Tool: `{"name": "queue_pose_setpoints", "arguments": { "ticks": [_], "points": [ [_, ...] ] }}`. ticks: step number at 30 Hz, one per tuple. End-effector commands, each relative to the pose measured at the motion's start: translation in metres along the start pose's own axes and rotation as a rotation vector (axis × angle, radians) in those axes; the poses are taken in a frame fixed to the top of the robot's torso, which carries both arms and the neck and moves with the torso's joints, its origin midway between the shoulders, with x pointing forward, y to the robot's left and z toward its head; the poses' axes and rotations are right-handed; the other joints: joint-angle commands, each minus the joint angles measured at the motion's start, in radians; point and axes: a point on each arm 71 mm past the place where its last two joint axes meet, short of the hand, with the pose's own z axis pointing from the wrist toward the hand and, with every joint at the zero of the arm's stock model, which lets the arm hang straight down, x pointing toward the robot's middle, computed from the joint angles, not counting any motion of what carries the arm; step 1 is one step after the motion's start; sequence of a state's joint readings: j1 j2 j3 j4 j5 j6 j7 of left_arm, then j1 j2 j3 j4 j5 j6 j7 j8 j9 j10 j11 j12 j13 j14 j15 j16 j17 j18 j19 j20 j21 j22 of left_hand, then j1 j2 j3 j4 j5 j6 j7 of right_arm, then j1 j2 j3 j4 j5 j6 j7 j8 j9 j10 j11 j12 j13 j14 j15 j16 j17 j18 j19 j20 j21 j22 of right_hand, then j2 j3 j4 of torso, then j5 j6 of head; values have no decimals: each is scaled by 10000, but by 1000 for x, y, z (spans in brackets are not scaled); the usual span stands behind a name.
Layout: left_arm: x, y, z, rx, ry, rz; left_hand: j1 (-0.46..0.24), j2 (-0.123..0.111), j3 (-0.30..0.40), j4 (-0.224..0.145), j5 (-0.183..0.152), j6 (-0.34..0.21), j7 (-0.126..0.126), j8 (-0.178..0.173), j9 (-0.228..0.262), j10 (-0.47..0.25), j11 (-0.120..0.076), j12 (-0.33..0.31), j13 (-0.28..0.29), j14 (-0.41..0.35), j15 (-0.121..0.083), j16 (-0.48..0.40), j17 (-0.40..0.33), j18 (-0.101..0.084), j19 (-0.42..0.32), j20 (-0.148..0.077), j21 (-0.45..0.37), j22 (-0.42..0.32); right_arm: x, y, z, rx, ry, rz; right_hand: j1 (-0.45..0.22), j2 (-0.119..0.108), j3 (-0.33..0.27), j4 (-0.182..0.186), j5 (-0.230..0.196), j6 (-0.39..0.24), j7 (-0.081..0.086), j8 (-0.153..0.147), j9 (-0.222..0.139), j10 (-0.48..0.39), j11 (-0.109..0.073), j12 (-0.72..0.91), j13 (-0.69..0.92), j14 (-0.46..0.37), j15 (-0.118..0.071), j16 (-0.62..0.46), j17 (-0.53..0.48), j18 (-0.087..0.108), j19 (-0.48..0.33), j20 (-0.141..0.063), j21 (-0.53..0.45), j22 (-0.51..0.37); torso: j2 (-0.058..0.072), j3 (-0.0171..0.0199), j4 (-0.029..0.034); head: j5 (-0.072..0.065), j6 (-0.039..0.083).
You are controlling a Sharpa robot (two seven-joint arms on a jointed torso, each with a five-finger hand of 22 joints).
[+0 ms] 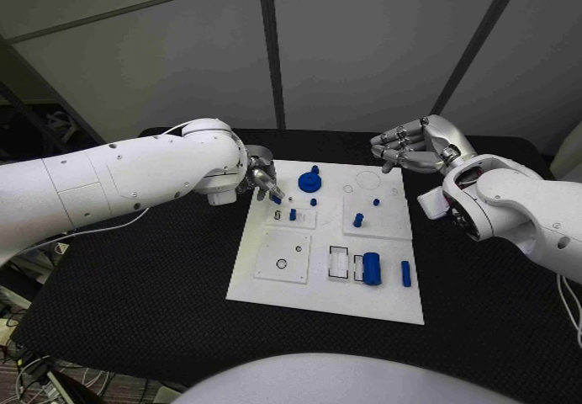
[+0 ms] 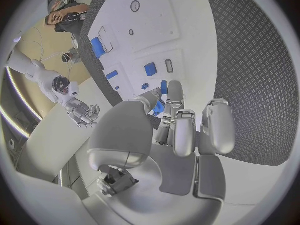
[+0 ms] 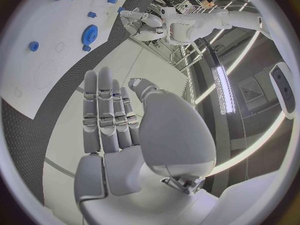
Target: Assemble the parts on the task board
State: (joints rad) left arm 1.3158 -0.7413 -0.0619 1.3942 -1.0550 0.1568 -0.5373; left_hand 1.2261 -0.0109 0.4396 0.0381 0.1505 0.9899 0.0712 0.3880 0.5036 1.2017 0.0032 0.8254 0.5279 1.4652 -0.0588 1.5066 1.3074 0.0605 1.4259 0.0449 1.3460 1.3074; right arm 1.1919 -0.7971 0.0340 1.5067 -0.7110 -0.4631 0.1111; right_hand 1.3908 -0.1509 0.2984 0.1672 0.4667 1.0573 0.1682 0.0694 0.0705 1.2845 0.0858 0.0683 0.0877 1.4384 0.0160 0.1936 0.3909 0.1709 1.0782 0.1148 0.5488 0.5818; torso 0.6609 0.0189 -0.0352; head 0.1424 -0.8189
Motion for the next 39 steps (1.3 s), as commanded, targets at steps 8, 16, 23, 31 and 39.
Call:
{"name": "queue_pose_setpoints", "arguments": {
  "ticks": [8,16,23,31,39],
  "points": [
    [15,2,3,-117,226,502,-108,-91,1209,-1038,86,-13,-58,110,1116,206,-140,112,74,795,-89,36,1723,-23,83,9,30,986,0,1,0,-86,49,-10,-56,-3,56,23,68,-76,-6,-20,9,-53,30,-31,-15,69,-28,-36,-14,112,81,20,-33,-13,1,3,-7,10,-45],
    [20,4,4,-224,440,769,-131,-109,1253,-1045,88,-14,-58,123,1133,211,-140,124,89,796,-90,38,1726,-22,81,6,24,984,0,1,0,-81,49,-11,-56,-3,56,23,68,-76,-6,-20,9,-53,30,-31,-15,69,-28,-36,-14,112,81,20,-33,-13,1,-6,1,12,-48],
    [23,6,6,-267,473,865,-177,-117,1290,-1030,83,-14,-58,137,1150,221,-139,143,112,797,-90,38,1726,-23,84,5,25,987,1,1,0,-90,69,-4,-56,-3,56,23,68,-76,-6,-20,9,-53,30,-31,-15,69,-28,-36,-14,112,81,20,-33,-13,6,-5,-6,20,-55],
    [25,6,7,-283,511,909,-206,-121,1316,-1022,81,-12,-61,148,1163,235,-140,171,148,796,-90,37,1725,-23,85,4,25,989,1,1,0,-89,70,-4,-56,-3,56,23,68,-76,-6,-20,9,-53,30,-31,-15,69,-28,-36,-14,112,81,20,-33,-13,8,-1,-11,16,-68],
    [28,5,6,-245,689,1018,-226,-133,1346,-1027,82,-10,-67,160,1177,251,-145,197,179,797,-92,38,1726,-26,93,3,36,999,0,1,0,-83,65,-7,-56,-3,56,23,68,-76,-6,-20,9,-53,30,-31,-15,69,-28,-36,-14,112,81,20,-33,-13,4,-5,-7,1,-83]
  ]
}}
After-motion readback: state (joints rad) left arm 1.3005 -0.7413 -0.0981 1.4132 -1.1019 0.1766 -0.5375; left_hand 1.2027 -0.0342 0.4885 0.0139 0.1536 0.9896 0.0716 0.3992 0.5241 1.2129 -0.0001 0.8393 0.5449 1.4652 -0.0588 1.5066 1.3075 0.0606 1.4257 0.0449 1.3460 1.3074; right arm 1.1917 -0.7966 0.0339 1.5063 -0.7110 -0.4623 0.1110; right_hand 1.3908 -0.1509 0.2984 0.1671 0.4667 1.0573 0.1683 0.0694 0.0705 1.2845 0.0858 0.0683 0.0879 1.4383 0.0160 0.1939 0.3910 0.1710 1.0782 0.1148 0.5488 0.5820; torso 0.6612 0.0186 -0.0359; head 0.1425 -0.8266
